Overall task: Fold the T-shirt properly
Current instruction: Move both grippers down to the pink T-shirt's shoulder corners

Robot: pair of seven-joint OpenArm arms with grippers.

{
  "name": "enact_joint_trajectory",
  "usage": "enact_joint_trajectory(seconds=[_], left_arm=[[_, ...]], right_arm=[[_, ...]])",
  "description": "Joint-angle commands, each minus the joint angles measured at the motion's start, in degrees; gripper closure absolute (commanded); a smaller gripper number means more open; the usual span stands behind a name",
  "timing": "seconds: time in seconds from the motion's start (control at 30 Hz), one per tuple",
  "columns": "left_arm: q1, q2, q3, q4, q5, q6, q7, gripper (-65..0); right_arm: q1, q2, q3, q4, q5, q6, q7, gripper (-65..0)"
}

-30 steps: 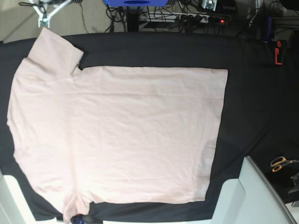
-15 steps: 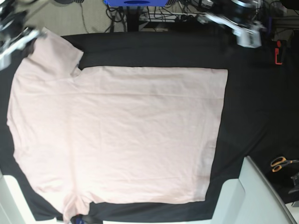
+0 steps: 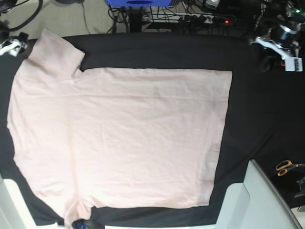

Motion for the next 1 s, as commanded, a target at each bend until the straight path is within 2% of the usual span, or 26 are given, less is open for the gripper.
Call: enact_joint_trajectory(seconds=[0.0,0.1,0.2,0.37,0.53,0.67,0.77,0.9,0.97], left_arm=[[0.14,-0.31,-1.74,-0.36,-0.55,-0.41,-1.27,-4.9],[-0.74,-0.31,-4.91,-4.31,-0.55,-4.28,-1.44,0.0],[-1.62,-0.31,-7.37,-7.92,-0.55,-8.15,-1.44,0.0],[-1.88,-0.49,-8.42,-10.73,-0.55,-8.41,-1.44,0.0],[-1.88,-0.40,-8.42,-10.99,-0.55,-8.41,-1.44,0.0],[-2.06,-0.40,-8.34,-10.82,-0.55,-8.41,-1.53,0.0],[-3.02,-0.40,-8.34,-10.99,-0.55,-8.41,-1.53,0.0],[-3.20,-0.31,-8.25,-11.08,-0.63,-8.41,-1.27,0.0],[-3.20,-0.31,-8.25,-11.08,-0.63,-8.41,-1.27,0.0]], right_arm=[[0.60,1.24,0.39,-0.82,0.88,0.12,0.62,-41.3],[0.86,2.04,0.48,-3.81,2.11,0.12,0.62,-46.2],[0.51,2.12,0.48,-4.86,6.95,0.12,0.62,-50.3],[0.86,5.02,0.39,-13.74,11.52,0.12,0.79,-50.1],[0.42,7.40,-0.14,-20.95,13.63,0.12,3.52,-50.1],[0.33,6.96,-0.49,-21.39,13.46,0.12,3.08,-50.1],[-0.28,6.17,-4.88,-21.13,13.63,0.12,2.20,-49.1],[-0.81,4.59,-8.14,-21.13,13.63,0.12,2.46,-38.9],[-0.98,4.06,-8.66,-21.30,13.54,0.12,2.55,-38.3]])
